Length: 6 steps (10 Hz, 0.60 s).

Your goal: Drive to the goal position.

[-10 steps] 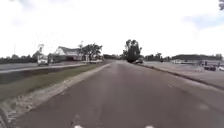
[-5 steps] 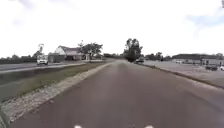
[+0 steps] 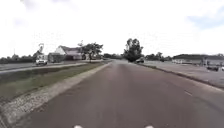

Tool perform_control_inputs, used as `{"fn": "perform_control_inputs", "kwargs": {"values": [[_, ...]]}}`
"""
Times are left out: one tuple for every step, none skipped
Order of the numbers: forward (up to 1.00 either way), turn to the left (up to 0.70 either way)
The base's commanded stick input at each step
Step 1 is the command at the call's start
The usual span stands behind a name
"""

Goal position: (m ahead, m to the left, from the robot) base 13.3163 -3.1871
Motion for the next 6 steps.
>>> {"fn": "perform_control_inputs", "kwargs": {"values": [[0.7, -0.24], [0.7, -0.35], [0.7, -0.07], [0.7, 0.0], [0.7, 0.0], [0.7, 0.0]]}}
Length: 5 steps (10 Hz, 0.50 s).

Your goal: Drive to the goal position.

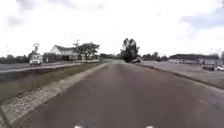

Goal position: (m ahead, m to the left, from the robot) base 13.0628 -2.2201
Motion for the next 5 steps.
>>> {"fn": "perform_control_inputs", "kwargs": {"values": [[0.7, 0.0], [0.7, 0.0], [0.7, 0.0], [0.7, 0.0], [0.7, 0.0]]}}
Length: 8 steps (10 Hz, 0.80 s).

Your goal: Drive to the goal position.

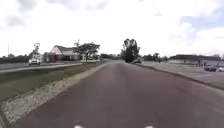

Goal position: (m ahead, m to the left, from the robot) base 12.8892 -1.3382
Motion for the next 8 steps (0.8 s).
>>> {"fn": "perform_control_inputs", "kwargs": {"values": [[0.7, 0.0], [0.7, 0.0], [0.7, 0.0], [0.7, 0.0], [0.7, 0.0], [0.7, 0.0], [0.7, 0.0], [0.7, 0.0]]}}
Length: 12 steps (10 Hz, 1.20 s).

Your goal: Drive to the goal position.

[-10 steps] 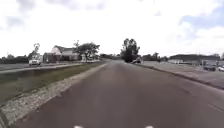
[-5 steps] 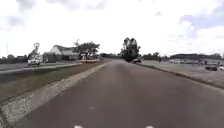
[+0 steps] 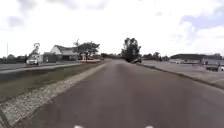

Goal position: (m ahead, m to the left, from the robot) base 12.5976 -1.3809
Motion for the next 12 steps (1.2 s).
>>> {"fn": "perform_control_inputs", "kwargs": {"values": [[0.7, 0.0], [0.7, 0.0], [0.7, -0.3], [0.7, -0.35], [0.7, -0.16], [0.7, 0.0], [0.7, 0.0], [0.7, 0.0], [0.7, 0.0], [0.7, 0.0], [0.7, 0.0], [0.7, -0.03]]}}
